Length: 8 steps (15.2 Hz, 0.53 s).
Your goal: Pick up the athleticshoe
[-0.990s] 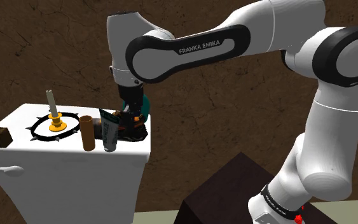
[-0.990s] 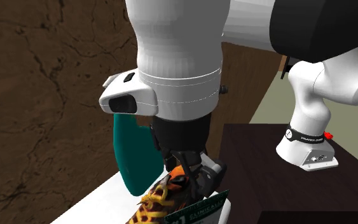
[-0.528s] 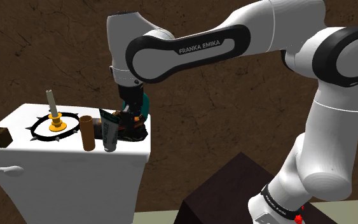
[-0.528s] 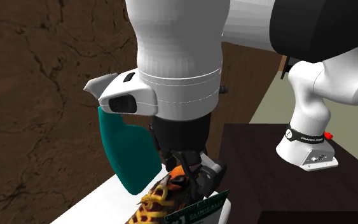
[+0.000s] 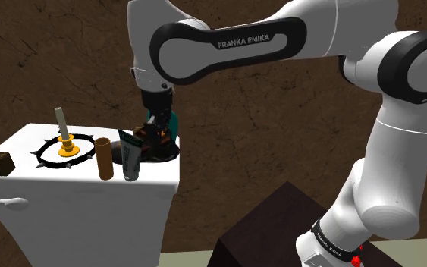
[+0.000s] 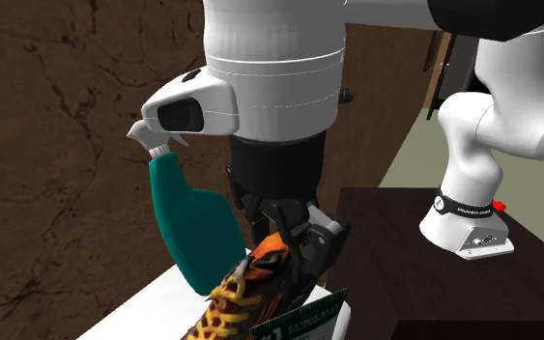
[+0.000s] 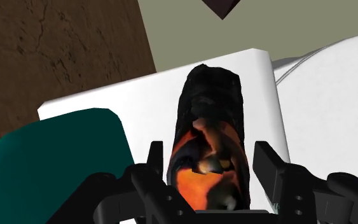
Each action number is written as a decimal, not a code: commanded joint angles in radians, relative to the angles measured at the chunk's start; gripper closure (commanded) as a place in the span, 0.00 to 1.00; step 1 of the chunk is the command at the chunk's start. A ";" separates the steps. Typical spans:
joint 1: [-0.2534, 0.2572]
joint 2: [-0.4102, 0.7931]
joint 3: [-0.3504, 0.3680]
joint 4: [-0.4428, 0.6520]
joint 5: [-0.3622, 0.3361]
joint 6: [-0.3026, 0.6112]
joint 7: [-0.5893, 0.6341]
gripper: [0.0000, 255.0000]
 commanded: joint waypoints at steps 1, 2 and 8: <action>0.001 -0.004 0.001 0.024 0.002 -0.026 -0.003 1.00; 0.001 -0.006 0.001 0.035 0.003 -0.039 -0.005 1.00; 0.004 -0.012 0.004 0.107 0.008 -0.116 -0.013 1.00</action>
